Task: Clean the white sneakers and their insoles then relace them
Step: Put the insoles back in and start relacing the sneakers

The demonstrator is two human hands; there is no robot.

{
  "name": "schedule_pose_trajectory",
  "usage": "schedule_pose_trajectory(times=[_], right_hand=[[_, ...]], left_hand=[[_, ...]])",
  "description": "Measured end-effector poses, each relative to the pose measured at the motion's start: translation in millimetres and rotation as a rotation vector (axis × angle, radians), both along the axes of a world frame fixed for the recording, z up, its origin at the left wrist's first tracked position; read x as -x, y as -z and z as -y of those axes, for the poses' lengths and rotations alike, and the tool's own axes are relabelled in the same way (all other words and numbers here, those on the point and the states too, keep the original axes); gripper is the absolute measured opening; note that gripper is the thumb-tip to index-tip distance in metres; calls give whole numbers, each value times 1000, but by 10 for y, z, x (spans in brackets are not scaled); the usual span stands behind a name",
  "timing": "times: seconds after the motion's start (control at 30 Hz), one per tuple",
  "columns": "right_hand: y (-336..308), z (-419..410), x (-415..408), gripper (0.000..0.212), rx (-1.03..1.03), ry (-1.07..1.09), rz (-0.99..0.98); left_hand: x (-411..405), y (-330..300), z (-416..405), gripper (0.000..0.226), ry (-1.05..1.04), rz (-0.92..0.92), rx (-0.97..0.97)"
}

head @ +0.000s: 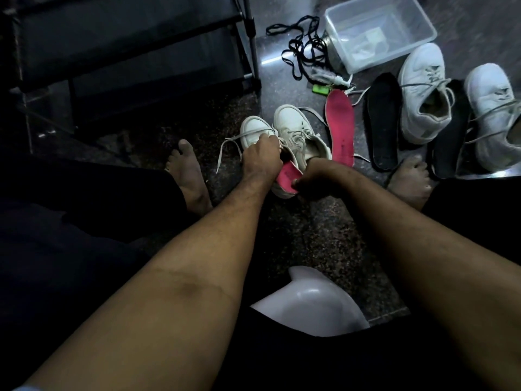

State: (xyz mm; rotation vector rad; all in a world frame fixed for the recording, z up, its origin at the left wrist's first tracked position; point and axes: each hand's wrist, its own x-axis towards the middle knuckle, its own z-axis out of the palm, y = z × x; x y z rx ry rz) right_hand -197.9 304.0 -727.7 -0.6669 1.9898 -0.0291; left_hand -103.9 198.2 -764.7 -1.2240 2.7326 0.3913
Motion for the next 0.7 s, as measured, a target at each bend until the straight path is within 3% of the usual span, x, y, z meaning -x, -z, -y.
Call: schedule_pose_trajectory(times=[0.13, 0.27, 0.43, 0.7], right_hand=[[95, -3, -114, 38, 130, 78, -127], [137, 63, -154, 36, 220, 95, -194], [231, 144, -234, 66, 316, 68, -281], [287, 143, -221, 61, 328, 21, -303]], left_hand=[[-1, 17, 11, 25, 2, -19, -8], [-40, 29, 59, 25, 12, -82, -47], [-81, 54, 92, 26, 30, -127, -68], [-111, 67, 88, 26, -9, -133, -93]])
